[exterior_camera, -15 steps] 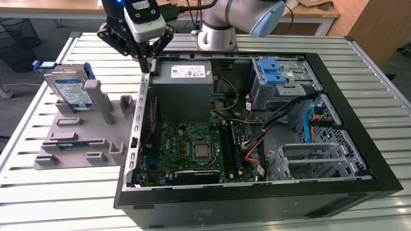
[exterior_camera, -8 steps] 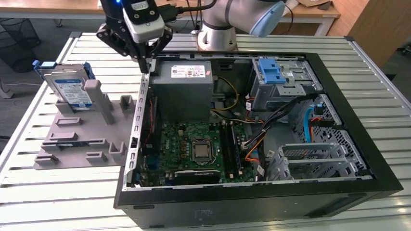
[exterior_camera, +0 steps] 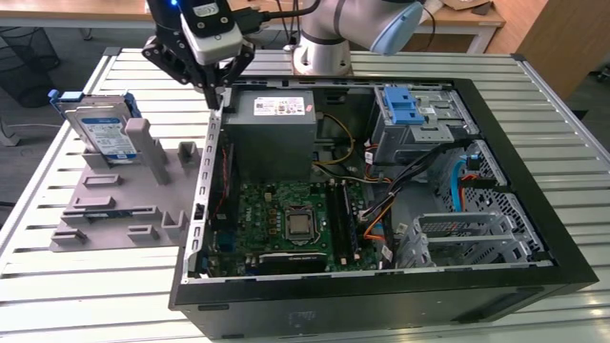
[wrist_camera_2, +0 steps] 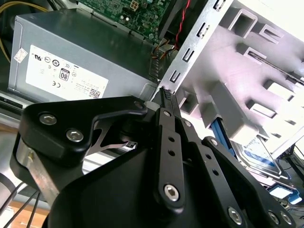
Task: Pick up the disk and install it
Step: 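Reach for the disk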
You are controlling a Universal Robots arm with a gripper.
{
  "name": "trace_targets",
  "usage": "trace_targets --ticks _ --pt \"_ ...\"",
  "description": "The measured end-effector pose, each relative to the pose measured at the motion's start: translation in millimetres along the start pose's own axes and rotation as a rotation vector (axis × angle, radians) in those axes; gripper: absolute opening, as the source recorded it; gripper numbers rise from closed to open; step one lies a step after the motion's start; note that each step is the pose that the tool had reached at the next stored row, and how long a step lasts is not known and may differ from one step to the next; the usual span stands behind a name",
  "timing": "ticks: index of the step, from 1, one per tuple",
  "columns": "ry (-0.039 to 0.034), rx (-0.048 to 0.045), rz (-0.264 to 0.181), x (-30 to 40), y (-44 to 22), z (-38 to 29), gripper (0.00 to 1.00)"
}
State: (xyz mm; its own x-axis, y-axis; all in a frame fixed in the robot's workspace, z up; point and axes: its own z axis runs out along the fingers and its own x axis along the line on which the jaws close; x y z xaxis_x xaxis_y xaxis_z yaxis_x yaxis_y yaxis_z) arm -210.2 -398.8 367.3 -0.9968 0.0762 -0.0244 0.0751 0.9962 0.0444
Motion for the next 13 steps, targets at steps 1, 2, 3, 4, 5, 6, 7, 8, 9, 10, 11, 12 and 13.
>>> trace_targets --ticks 1,2,3,4,5,6,7,8,9,10,11,12,13 --pt "0.0 0.0 0.0 0.2 0.0 0.2 0.11" --pt "0.0 0.0 0.0 0.4 0.0 0.3 0.11" --pt "0.0 0.0 0.0 0.6 0.0 0.4 0.11" --pt "0.0 0.0001 0.0 0.8 0.0 0.6 0.11" --pt "0.0 0.0001 0.0 1.0 -0.1 0.7 0.11" --pt "0.0 0.0 0.0 1.2 -0.1 0.9 0.11" --pt "0.0 0.0 0.0 1.4 -0.1 1.0 0.11" --pt "0.0 0.0 0.0 1.7 -0.1 1.2 0.11" --pt "0.0 0.0 0.0 1.9 -0.1 1.4 0.11" --pt "0.0 0.0001 0.0 2.1 -0.2 1.5 0.11" --pt "0.0 0.0 0.0 2.3 -0.2 1.7 0.11" --pt "0.0 0.0 0.0 2.6 -0.2 1.9 0.11" --pt "0.0 0.0001 0.0 2.8 -0.2 2.1 0.11"
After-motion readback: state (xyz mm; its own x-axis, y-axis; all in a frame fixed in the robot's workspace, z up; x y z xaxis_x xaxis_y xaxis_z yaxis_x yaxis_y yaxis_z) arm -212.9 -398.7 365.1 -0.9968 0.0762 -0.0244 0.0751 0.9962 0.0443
